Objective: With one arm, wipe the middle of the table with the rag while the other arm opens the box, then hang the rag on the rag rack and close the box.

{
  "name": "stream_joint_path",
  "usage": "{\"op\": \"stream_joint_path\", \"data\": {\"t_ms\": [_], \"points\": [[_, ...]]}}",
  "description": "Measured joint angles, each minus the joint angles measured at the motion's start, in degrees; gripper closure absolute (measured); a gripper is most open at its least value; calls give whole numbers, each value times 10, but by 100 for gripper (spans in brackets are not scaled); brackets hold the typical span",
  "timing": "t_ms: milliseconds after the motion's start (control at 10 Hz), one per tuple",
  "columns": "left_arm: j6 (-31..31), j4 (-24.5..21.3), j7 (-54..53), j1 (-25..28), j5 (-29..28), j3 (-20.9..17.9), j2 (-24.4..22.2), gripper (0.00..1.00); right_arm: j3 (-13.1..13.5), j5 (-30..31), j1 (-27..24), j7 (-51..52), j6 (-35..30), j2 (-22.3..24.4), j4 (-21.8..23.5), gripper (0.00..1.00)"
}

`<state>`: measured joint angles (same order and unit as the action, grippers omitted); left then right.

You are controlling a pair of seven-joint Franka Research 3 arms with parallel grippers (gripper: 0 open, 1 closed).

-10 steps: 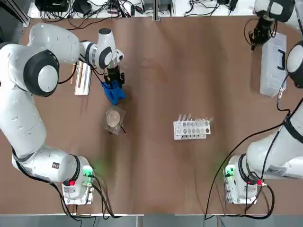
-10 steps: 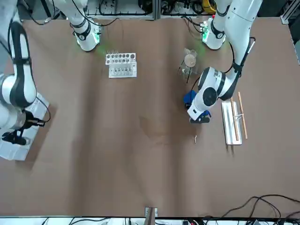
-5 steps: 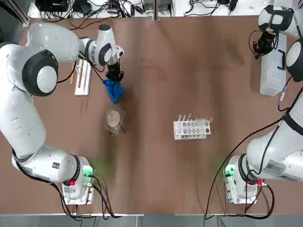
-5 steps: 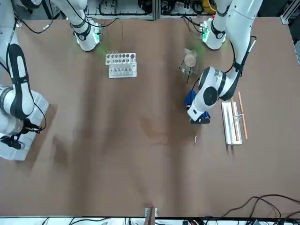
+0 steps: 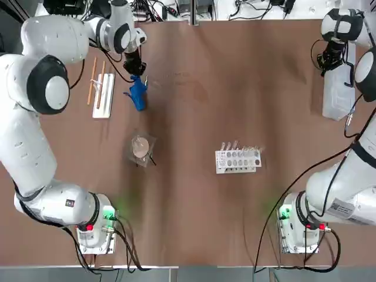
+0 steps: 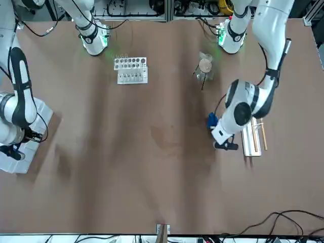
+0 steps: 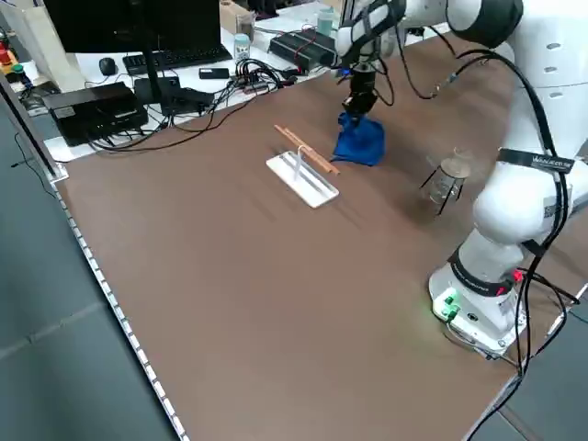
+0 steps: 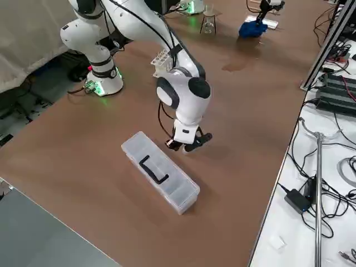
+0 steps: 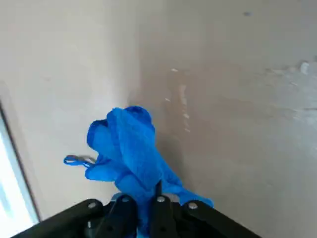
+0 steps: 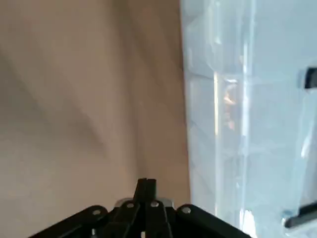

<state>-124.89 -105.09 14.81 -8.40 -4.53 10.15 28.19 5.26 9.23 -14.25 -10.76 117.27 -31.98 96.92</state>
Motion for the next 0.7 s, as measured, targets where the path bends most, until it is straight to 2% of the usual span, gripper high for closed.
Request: {"op": "stream_joint_path", "data": {"t_ms": [400, 700], "points": [[-1, 120, -6, 7, -7, 1, 116, 91, 1, 34, 5, -32, -10, 0, -2, 99], [-1, 190, -5, -5, -7, 2, 170, 91, 7, 49, 3, -33, -10, 0, -4, 99]]}}
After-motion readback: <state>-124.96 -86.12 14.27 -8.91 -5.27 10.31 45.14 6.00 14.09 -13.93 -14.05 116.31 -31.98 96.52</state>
